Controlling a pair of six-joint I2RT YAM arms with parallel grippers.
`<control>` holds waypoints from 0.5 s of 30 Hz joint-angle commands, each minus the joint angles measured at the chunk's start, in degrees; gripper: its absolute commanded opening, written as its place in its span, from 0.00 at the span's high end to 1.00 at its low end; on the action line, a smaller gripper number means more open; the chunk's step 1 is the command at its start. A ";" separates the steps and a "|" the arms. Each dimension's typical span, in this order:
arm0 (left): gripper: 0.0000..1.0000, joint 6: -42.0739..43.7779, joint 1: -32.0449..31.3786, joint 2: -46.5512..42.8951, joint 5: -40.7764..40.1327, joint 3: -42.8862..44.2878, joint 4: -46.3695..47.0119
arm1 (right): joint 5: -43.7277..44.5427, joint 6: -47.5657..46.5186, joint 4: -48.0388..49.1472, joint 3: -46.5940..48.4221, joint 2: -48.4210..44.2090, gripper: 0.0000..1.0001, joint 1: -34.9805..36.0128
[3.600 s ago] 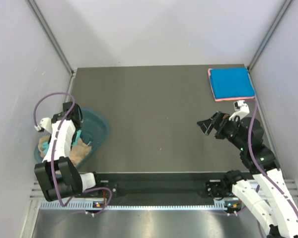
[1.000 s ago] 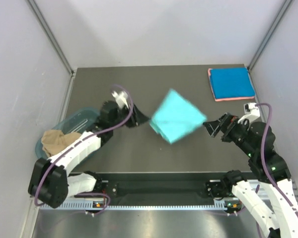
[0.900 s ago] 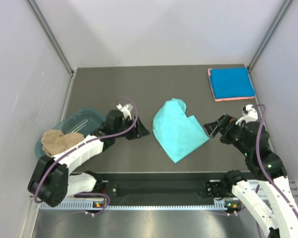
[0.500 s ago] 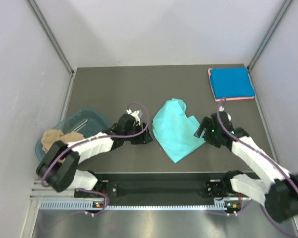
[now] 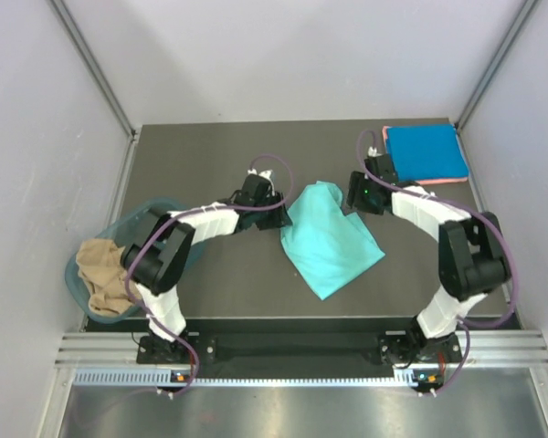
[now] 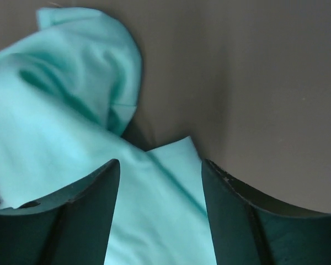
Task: Fold and stack the t-shirts
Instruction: Flatten the tshirt out
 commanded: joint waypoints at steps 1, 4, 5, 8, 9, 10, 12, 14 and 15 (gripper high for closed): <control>0.54 0.54 0.54 5.03 1.26 6.15 -2.98 | 0.17 -4.85 -1.04 2.53 5.81 0.39 -1.19; 0.80 0.11 0.46 7.32 5.39 7.75 -0.71 | 0.70 -6.26 -0.96 2.71 8.19 0.42 -1.19; 0.88 -0.50 0.46 7.67 6.10 8.01 -0.17 | 0.96 -7.05 -0.79 2.62 8.37 0.43 -1.19; 1.00 -0.69 0.46 7.50 8.12 9.76 1.49 | 1.05 -7.93 0.18 2.27 9.34 0.55 -1.19; 1.00 -0.77 0.46 7.33 8.30 10.73 1.50 | 0.44 -8.11 0.36 2.97 9.52 0.71 -1.19; 1.00 -0.77 0.46 7.24 8.39 12.22 0.81 | 0.18 -8.46 0.27 3.67 9.60 0.86 -1.28; 1.00 0.10 0.98 7.58 7.86 21.07 -3.83 | 0.70 -8.55 -3.30 8.82 9.17 1.00 -2.07; 1.00 0.72 1.86 7.76 7.07 34.38 -11.92 | 2.45 -8.37 -9.53 17.50 6.02 1.00 -3.48; 1.00 0.81 2.12 7.41 6.55 38.64 -14.03 | 4.89 -8.37 -11.66 20.52 2.35 1.00 -3.83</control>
